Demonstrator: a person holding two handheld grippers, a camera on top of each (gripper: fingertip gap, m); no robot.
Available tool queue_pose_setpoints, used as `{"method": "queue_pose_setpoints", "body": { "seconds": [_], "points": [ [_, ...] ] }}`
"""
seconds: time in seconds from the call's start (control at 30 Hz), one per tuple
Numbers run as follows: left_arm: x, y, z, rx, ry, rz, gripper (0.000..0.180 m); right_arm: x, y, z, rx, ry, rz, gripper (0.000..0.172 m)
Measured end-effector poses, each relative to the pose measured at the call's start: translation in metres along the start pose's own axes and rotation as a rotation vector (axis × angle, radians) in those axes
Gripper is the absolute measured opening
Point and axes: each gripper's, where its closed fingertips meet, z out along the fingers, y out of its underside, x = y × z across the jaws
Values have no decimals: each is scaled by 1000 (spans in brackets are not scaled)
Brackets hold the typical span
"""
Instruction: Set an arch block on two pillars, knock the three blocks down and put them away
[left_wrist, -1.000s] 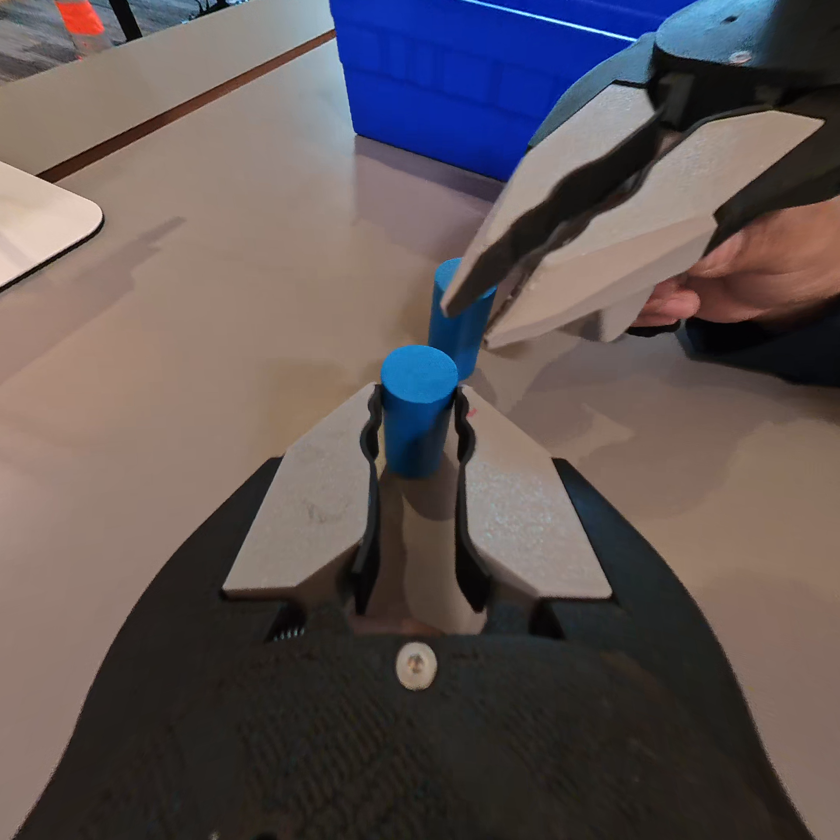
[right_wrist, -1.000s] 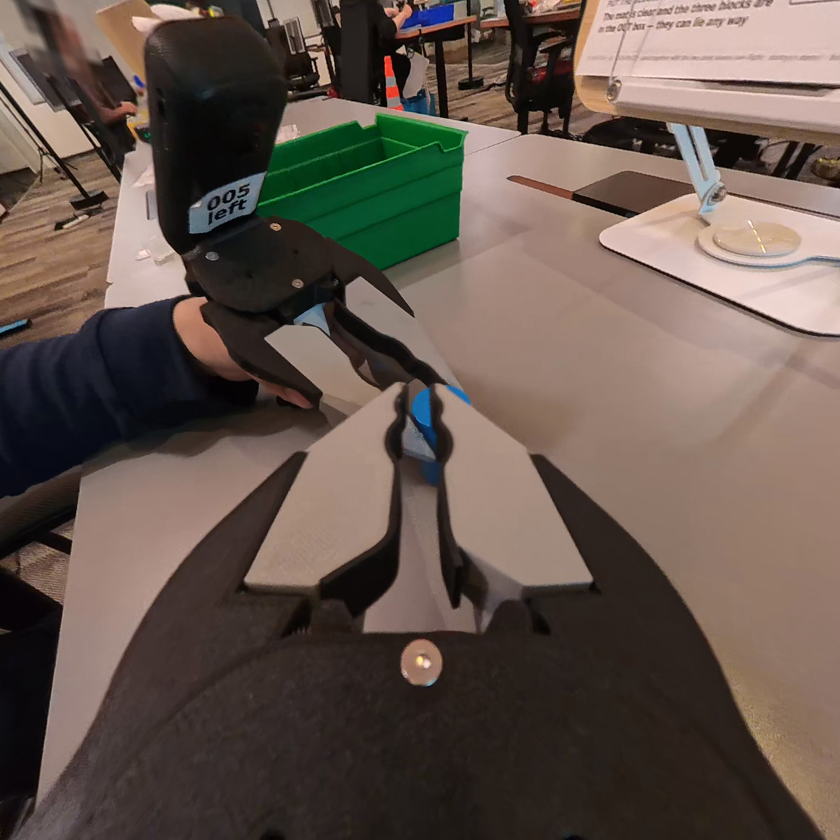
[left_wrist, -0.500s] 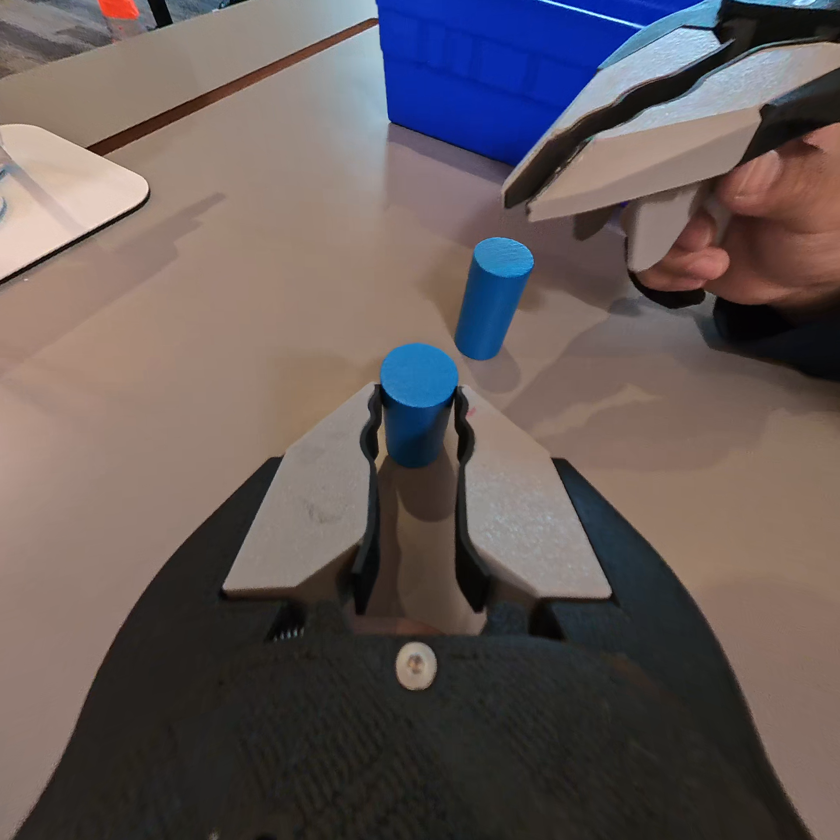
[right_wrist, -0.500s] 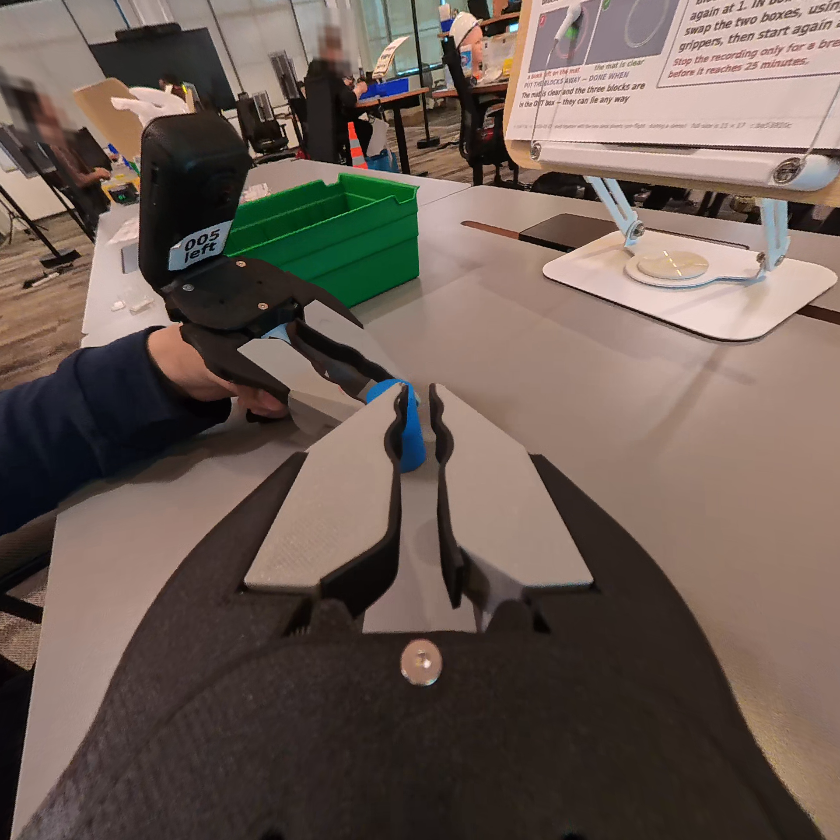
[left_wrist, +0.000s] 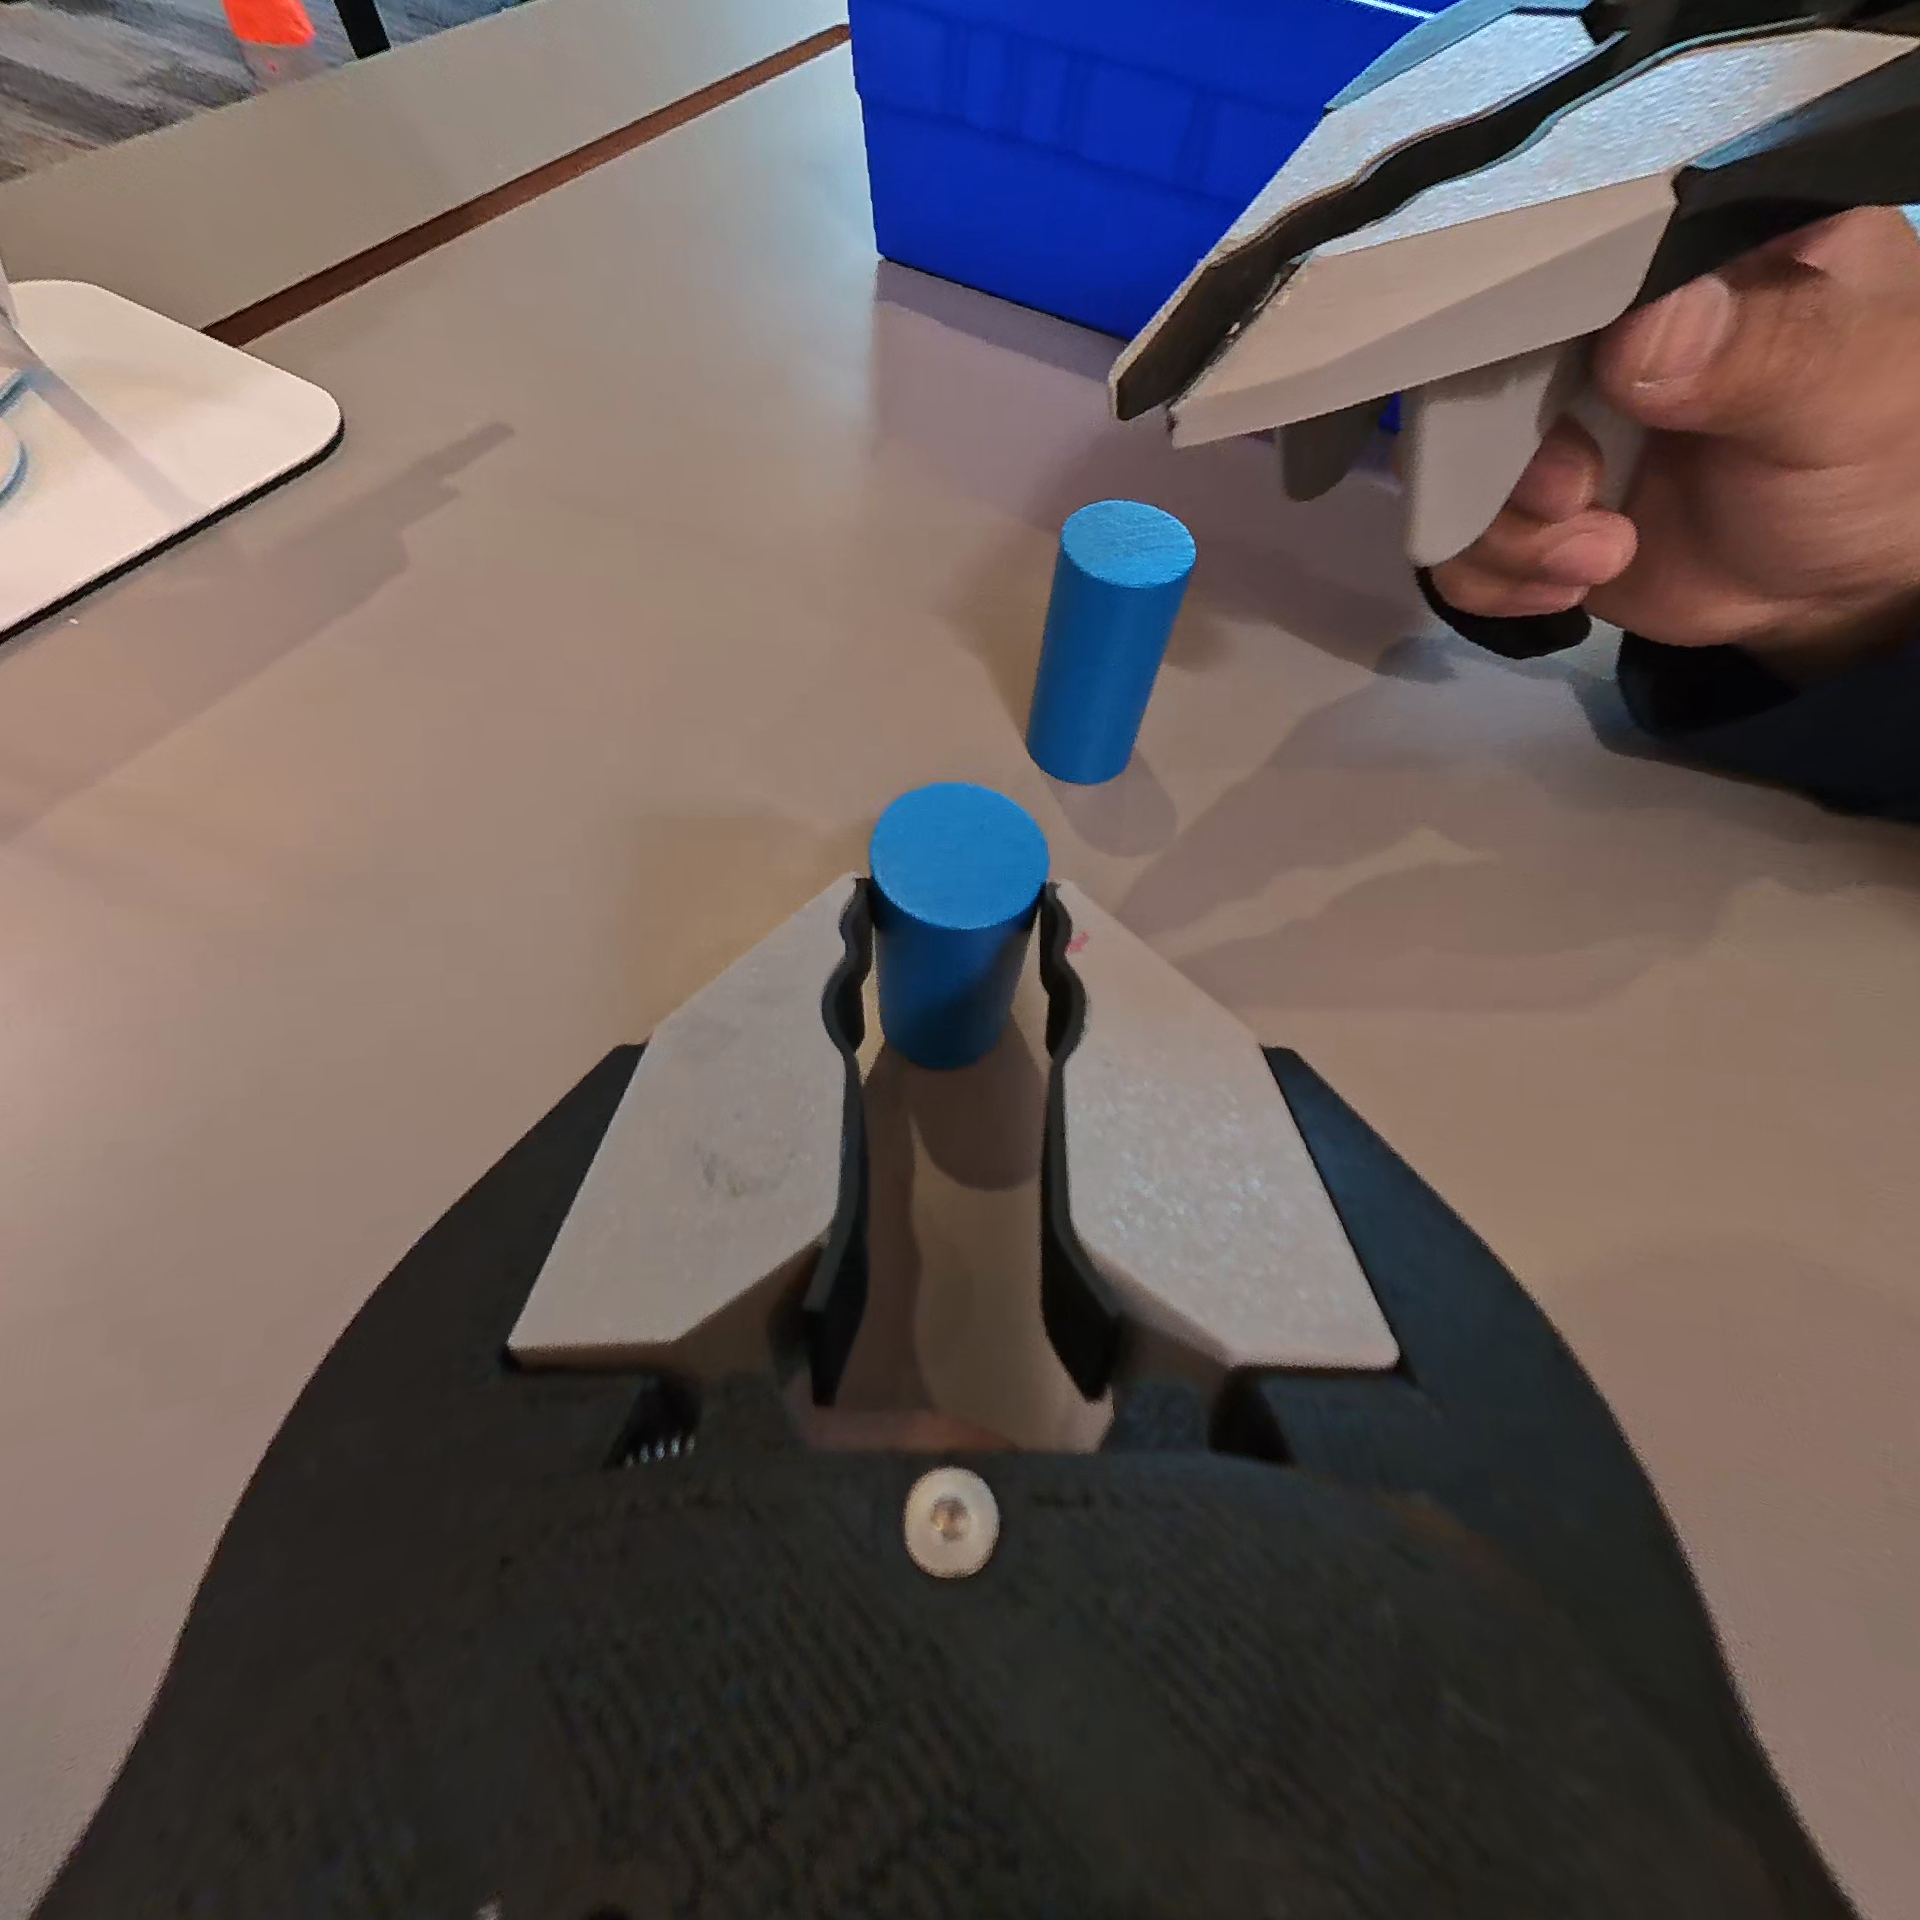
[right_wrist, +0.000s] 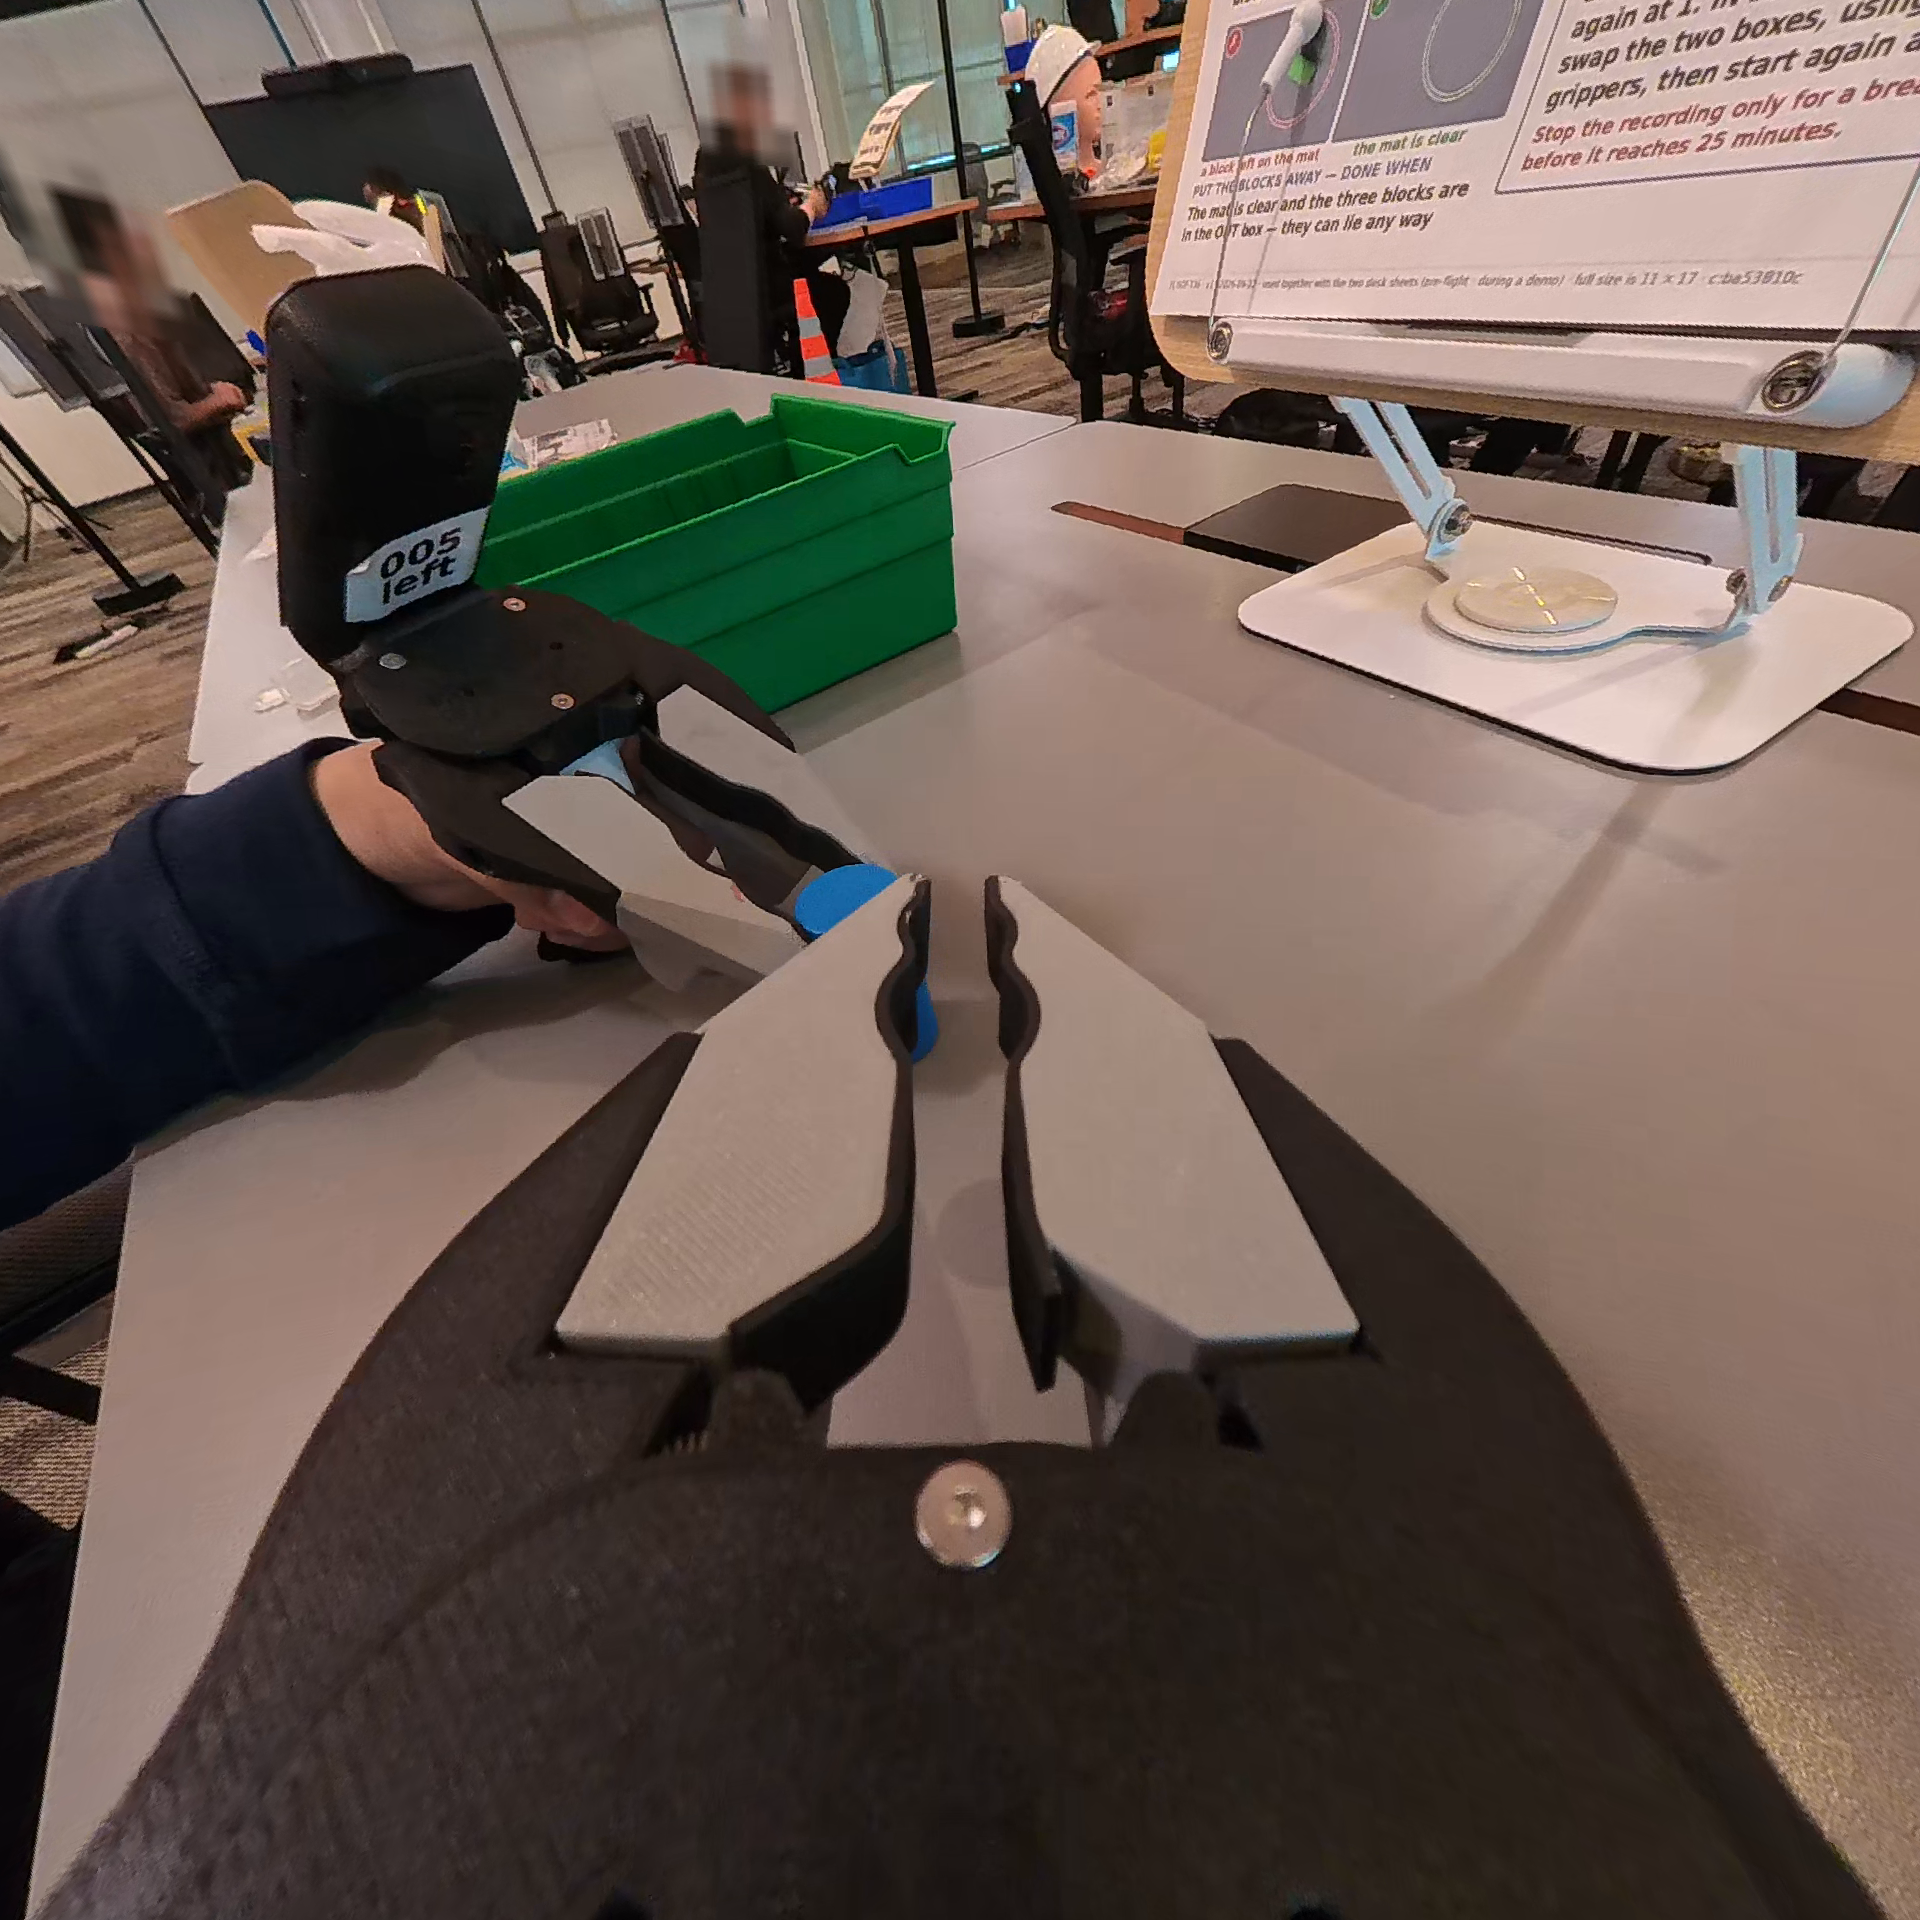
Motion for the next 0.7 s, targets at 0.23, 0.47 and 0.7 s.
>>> {"method": "queue_pose_setpoints", "body": {
  "seconds": [0.23,0.47,0.7],
  "points": [
    [-5,0,0,4,-14,-27,30,-1,0,1,-2,-5,-1,8],
    [-5,2,1,-10,-20,-30,30,-1,1,1,-1,-7,1,8],
    [-3,4,1,-28,-11,-28,30,-1,0,0,4,-8,4,8]
  ]
}}
